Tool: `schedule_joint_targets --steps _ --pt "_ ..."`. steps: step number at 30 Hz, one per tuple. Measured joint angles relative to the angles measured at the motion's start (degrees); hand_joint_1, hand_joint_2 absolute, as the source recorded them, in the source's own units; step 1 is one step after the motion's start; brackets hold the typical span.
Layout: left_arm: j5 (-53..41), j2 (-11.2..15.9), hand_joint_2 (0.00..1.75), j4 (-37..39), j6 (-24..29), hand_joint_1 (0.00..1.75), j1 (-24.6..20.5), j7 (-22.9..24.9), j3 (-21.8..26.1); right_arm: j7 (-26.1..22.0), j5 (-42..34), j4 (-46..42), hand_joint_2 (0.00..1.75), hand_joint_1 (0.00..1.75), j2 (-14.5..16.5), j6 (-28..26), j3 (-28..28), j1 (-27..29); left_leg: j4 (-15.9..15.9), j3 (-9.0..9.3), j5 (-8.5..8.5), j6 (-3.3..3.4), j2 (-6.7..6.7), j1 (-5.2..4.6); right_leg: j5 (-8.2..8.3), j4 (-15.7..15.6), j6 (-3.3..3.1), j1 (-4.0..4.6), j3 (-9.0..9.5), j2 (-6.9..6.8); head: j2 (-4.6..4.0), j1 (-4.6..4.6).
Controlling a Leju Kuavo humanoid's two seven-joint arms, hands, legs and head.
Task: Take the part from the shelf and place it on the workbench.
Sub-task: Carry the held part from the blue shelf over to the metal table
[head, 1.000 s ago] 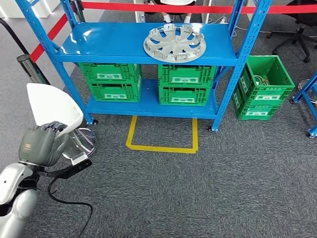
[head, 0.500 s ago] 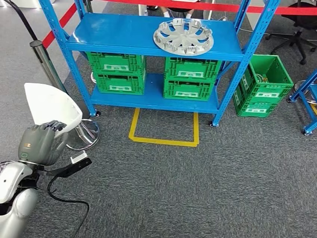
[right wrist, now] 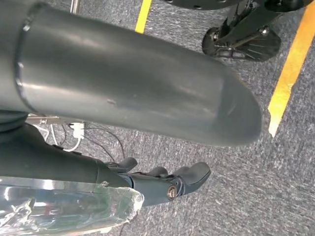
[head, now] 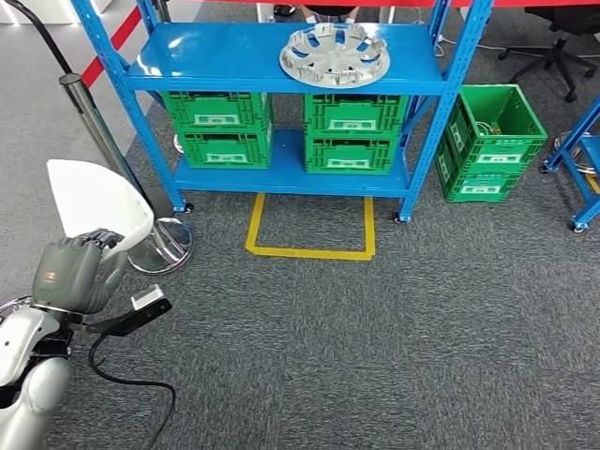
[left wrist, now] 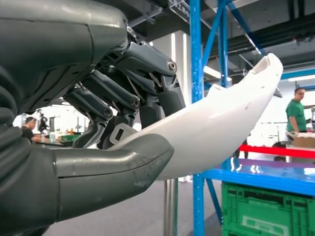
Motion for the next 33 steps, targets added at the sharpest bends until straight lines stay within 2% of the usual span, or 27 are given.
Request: schedule_joint_targets --steps 1,2,3,4,5,6,7,8,10,11,12,13,15,16,17,18,21,22,23,25,27,28,30,31,32,33 --pt "0.10 0.00 1.75 0.00 -0.03 1.55 0.06 0.00 0.01 0.01 -0.05 0.00 0.00 0.00 0.01 0.00 0.02 0.01 2.88 -0.41 -0.76 -0.23 0.00 0.21 0.40 0.13 0.05 -0.01 -0.66 -0.02 0.00 -0.01" --pt "0.21 -0.01 1.75 0.00 -0.05 1.55 0.10 0.01 0.02 0.03 -0.11 0.00 0.00 0.00 0.01 0.00 0.03 0.05 3.98 -0.04 -0.25 -0.41 0.00 0.38 0.73 0.30 0.14 -0.04 -1.29 -0.04 0.00 0.01" --pt "0.30 -0.01 1.75 0.00 -0.06 1.55 0.12 0.01 0.05 0.04 -0.16 0.00 0.00 0.00 0.01 0.01 0.06 0.11 2.79 1.37 1.21 -0.50 0.01 0.53 1.02 0.50 0.26 -0.08 -1.83 -0.06 0.00 0.01" --pt "0.37 0.00 1.75 -0.01 -0.07 1.55 0.12 0.02 0.10 0.06 -0.22 0.00 0.00 0.00 0.01 0.01 0.12 0.18 -0.45 3.80 2.98 -0.51 0.01 0.63 1.24 0.72 0.41 -0.14 -2.26 -0.06 0.00 0.01" --pt "0.38 -0.01 1.75 -0.01 -0.07 1.55 0.09 0.02 0.17 0.07 -0.27 0.00 0.00 0.00 0.01 0.02 0.21 0.24 -4.67 6.66 4.06 -0.41 0.00 0.66 1.41 0.93 0.60 -0.14 -2.62 -0.04 0.00 0.01" --pt "0.39 -0.01 1.75 -0.03 -0.06 1.55 0.07 0.01 0.26 0.07 -0.32 -0.01 0.00 0.00 0.01 0.02 0.30 0.26 -8.66 9.19 4.52 -0.21 -0.03 0.59 1.58 1.13 0.84 -0.12 -2.90 -0.01 0.00 0.03" --pt "0.40 -0.01 1.75 -0.04 -0.06 1.55 0.05 0.01 0.35 0.07 -0.36 -0.01 0.00 0.00 0.01 0.02 0.38 0.28 -11.51 10.88 4.46 0.01 -0.05 0.50 1.78 1.28 1.15 -0.09 -3.12 0.03 0.00 0.04" --pt "0.43 -0.02 1.75 -0.05 -0.07 1.55 0.04 0.01 0.44 0.07 -0.39 -0.02 0.00 0.00 0.01 0.03 0.43 0.30 -12.97 11.60 4.06 0.23 -0.06 0.38 2.01 1.37 1.50 -0.05 -3.37 0.05 0.00 0.04" --pt "0.81 -0.05 1.75 -0.07 -0.20 1.55 0.06 0.02 0.60 0.12 -0.50 -0.08 0.00 0.00 0.02 0.05 0.51 0.43 -13.69 11.39 4.10 0.86 -0.02 0.42 2.28 1.56 2.21 -0.05 -3.89 0.07 0.00 0.03" --pt "1.11 -0.10 1.75 -0.07 -0.32 1.55 0.06 0.01 0.66 0.16 -0.60 -0.13 0.00 0.00 0.02 0.05 0.56 0.52 -13.91 11.22 4.26 1.29 0.03 0.52 1.77 2.16 2.53 -0.06 -4.39 0.12 0.00 0.07" --pt "1.46 -0.16 1.75 -0.07 -0.46 1.55 0.07 0.01 0.71 0.23 -0.68 -0.16 0.00 0.00 0.03 0.06 0.63 0.58 -14.08 10.99 4.51 1.75 0.08 0.64 0.58 3.68 2.82 -0.07 -5.22 0.17 0.00 0.21" --pt "1.76 -0.22 1.75 -0.07 -0.61 1.55 0.07 0.00 0.74 0.31 -0.75 -0.19 0.00 0.00 0.03 0.06 0.69 0.61 -14.21 10.76 4.78 2.16 0.14 0.72 -1.23 6.41 3.06 -0.11 -6.50 0.23 0.00 0.34" --pt "2.16 -0.30 1.75 -0.07 -0.85 1.55 0.12 0.00 0.78 0.51 -0.85 -0.20 0.00 0.00 0.03 0.06 0.81 0.65 -14.17 10.17 5.18 2.60 0.18 0.55 -5.21 14.29 3.40 -0.21 -9.76 0.28 0.00 0.56" --pt "2.31 -0.33 1.75 -0.07 -0.96 1.55 0.17 0.00 0.79 0.63 -0.89 -0.20 0.00 0.00 0.03 0.05 0.87 0.68 -14.15 9.94 5.35 2.71 0.19 0.45 -6.27 17.39 3.48 -0.23 -10.95 0.28 0.00 0.57" --pt "2.44 -0.37 1.75 -0.07 -1.05 1.55 0.22 0.00 0.79 0.73 -0.92 -0.20 0.00 0.00 0.03 0.03 0.93 0.72 -14.13 9.78 5.50 2.74 0.20 0.36 -6.32 18.65 3.49 -0.24 -11.23 0.28 0.00 0.56" --pt "2.58 -0.41 1.75 -0.07 -1.12 1.55 0.26 0.00 0.80 0.82 -0.98 -0.20 0.00 0.00 0.03 0.00 1.03 0.75 -14.11 9.70 5.61 2.71 0.20 0.28 -5.20 17.40 3.39 -0.24 -10.28 0.28 0.00 0.56" --pt "2.99 -0.60 1.75 -0.08 -1.25 1.55 0.24 0.00 0.90 1.03 -1.19 -0.26 0.00 0.00 0.02 -0.17 1.39 0.77 -13.90 9.63 5.75 2.51 0.15 -0.01 -0.12 5.82 2.57 -0.14 -3.71 0.31 0.00 0.55" --pt "3.09 -0.65 1.75 -0.09 -1.29 1.55 0.22 0.00 0.93 1.07 -1.27 -0.31 0.00 0.00 0.02 -0.27 1.49 0.76 -13.74 9.40 5.84 2.31 0.14 -0.11 0.48 3.08 2.28 -0.07 -2.27 0.33 0.00 0.55" --pt "3.18 -0.69 1.75 -0.10 -1.35 1.55 0.21 0.00 0.95 1.14 -1.35 -0.34 0.00 0.00 0.02 -0.36 1.58 0.77 -13.58 9.07 6.00 2.02 0.13 -0.19 0.48 1.85 2.04 -0.01 -1.72 0.36 0.00 0.51" --pt "3.28 -0.76 1.75 -0.11 -1.43 1.55 0.22 -0.01 0.97 1.34 -1.46 -0.38 0.00 0.00 0.03 -0.58 1.76 0.92 -13.35 8.50 6.26 1.39 0.12 -0.22 0.51 1.33 1.61 -0.12 -1.77 0.40 0.00 0.49" --pt "3.29 -0.75 1.75 -0.13 -1.44 1.55 0.18 -0.03 1.04 1.58 -1.50 -0.43 0.00 0.00 0.07 -0.78 1.87 1.06 -12.02 7.86 5.06 0.78 0.06 -0.15 0.97 1.03 0.99 -0.39 -1.89 0.35 0.00 0.39" --pt "3.29 -0.72 1.75 -0.14 -1.44 1.55 0.14 -0.04 1.12 1.66 -1.55 -0.44 0.00 0.00 0.09 -0.82 1.92 1.07 -9.84 6.97 3.48 0.46 0.03 -0.05 1.19 0.86 0.69 -0.53 -1.92 0.28 0.00 0.29" --pt "3.30 -0.67 1.75 -0.15 -1.45 1.55 0.23 -0.04 1.28 1.73 -1.61 -0.46 0.00 0.00 0.11 -0.87 2.17 1.06 -2.44 3.94 -0.58 -0.18 0.00 0.26 1.40 0.90 0.40 -0.48 -2.18 0.21 0.00 0.14" --pt "3.31 -0.64 1.75 -0.14 -1.45 1.55 0.37 -0.04 1.36 1.78 -1.55 -0.46 0.00 0.00 0.11 -0.96 2.34 1.08 1.01 2.55 -1.94 -0.40 0.00 0.42 1.46 0.96 0.35 -0.45 -2.32 0.19 0.00 0.14" --pt "3.31 -0.60 1.75 -0.14 -1.46 1.55 0.53 -0.04 1.41 1.85 -1.35 -0.47 0.00 0.00 0.11 -1.16 2.53 1.14 2.91 1.88 -2.28 -0.55 0.00 0.54 1.52 1.06 0.34 -0.43 -2.45 0.17 0.00 0.15" --pt "3.31 -0.55 1.75 -0.14 -1.46 1.55 0.64 -0.04 1.49 1.94 -1.04 -0.48 0.00 0.00 0.11 -1.48 2.73 1.22 2.58 2.26 -1.46 -0.61 0.00 0.64 1.56 1.21 0.36 -0.43 -2.58 0.17 0.00 0.15"
